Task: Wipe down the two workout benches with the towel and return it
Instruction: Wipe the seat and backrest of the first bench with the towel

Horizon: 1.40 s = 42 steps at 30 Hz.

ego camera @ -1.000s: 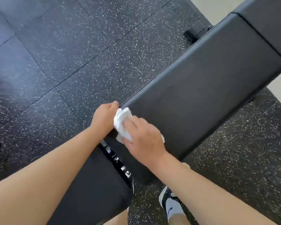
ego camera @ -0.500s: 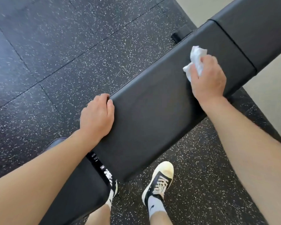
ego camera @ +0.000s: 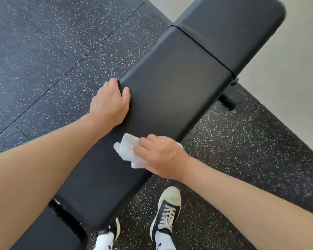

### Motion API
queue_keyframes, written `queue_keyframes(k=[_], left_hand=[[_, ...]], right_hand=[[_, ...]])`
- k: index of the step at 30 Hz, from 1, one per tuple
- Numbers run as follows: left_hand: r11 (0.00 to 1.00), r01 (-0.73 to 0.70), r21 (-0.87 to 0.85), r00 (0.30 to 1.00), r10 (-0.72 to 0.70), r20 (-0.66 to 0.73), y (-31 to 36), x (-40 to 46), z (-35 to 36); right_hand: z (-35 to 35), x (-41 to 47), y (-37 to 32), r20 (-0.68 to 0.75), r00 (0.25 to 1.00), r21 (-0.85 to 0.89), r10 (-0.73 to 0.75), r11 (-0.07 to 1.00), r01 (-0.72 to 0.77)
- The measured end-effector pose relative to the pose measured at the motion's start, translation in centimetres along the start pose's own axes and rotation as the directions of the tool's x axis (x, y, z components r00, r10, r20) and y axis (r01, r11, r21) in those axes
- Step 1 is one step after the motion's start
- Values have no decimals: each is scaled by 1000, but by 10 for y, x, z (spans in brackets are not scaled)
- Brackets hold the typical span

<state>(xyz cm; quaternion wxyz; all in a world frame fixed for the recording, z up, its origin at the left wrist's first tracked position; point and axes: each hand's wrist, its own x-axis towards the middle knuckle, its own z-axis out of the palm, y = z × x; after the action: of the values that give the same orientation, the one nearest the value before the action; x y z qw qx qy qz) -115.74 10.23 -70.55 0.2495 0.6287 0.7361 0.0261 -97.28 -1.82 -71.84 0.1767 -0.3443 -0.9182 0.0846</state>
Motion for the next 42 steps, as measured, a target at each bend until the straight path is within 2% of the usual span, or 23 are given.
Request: queue_keyframes(k=[2, 3, 4, 5, 7, 8, 9, 11, 13, 17, 20, 23, 24, 25, 27, 29, 33, 38, 42], left_hand=[[999, 33, -43, 999, -34, -12, 25, 26, 3], [997, 52, -49, 999, -52, -7, 35, 40, 5], [996, 66, -56, 998, -65, 9, 43, 55, 6], [993, 93, -74, 995, -91, 28, 50, 70, 6], [965, 206, -160, 978, -199, 58, 62, 94, 6], [940, 270, -207, 963, -262, 65, 66, 103, 6], [919, 319, -230, 948, -314, 59, 70, 110, 8], [891, 388, -235, 917, -399, 3, 73, 118, 14], [877, 433, -206, 882, -460, -105, 73, 119, 21], [883, 438, -171, 859, -466, -209, 75, 117, 27], [890, 428, -157, 858, -454, -240, 77, 117, 28], [892, 428, -147, 857, -452, -248, 77, 116, 28], [893, 427, -142, 856, -450, -253, 77, 116, 29], [894, 427, -136, 856, -448, -258, 77, 117, 29], [897, 425, -119, 859, -441, -259, 76, 117, 30], [900, 419, -119, 865, -436, -250, 77, 116, 31], [886, 449, -114, 860, -463, -213, 79, 114, 30], [878, 468, -104, 861, -479, -170, 84, 116, 26], [870, 482, -103, 856, -493, -159, 84, 115, 25]], right_hand=[[-15, 9, 61, -65, 997, -208, 39, 977, -52], [-23, 14, 94, -103, 989, -346, 106, 929, -135], [-33, 17, 128, -157, 959, -410, 234, 868, -279], [-43, 18, 159, -194, 902, -386, 385, 816, -431], [-60, 15, 205, -225, 733, -148, 642, 721, -677], [-62, 15, 212, -248, 661, -48, 708, 672, -739], [-60, 17, 211, -285, 630, -32, 722, 650, -759], [-52, 23, 188, -292, 671, -68, 682, 685, -726], [-38, 25, 149, -214, 745, -79, 632, 748, -658], [-18, 8, 91, -134, 917, -32, 376, 923, -383], [-22, 0, 101, -44, 979, 11, 197, 980, -197], [-37, -2, 148, 133, 965, -121, 226, 970, -210], [-46, -3, 168, 113, 952, -176, 284, 949, -262], [-57, -2, 190, 27, 932, -178, 361, 919, -351], [-73, 0, 223, -150, 858, -78, 491, 859, -505], [-75, 6, 233, -176, 824, -56, 539, 830, -555], [-56, 29, 218, -103, 820, -40, 563, 821, -569], [-40, 70, 208, -114, 808, -40, 577, 810, -585], [-36, 118, 209, -64, 853, -2, 518, 855, -519]])
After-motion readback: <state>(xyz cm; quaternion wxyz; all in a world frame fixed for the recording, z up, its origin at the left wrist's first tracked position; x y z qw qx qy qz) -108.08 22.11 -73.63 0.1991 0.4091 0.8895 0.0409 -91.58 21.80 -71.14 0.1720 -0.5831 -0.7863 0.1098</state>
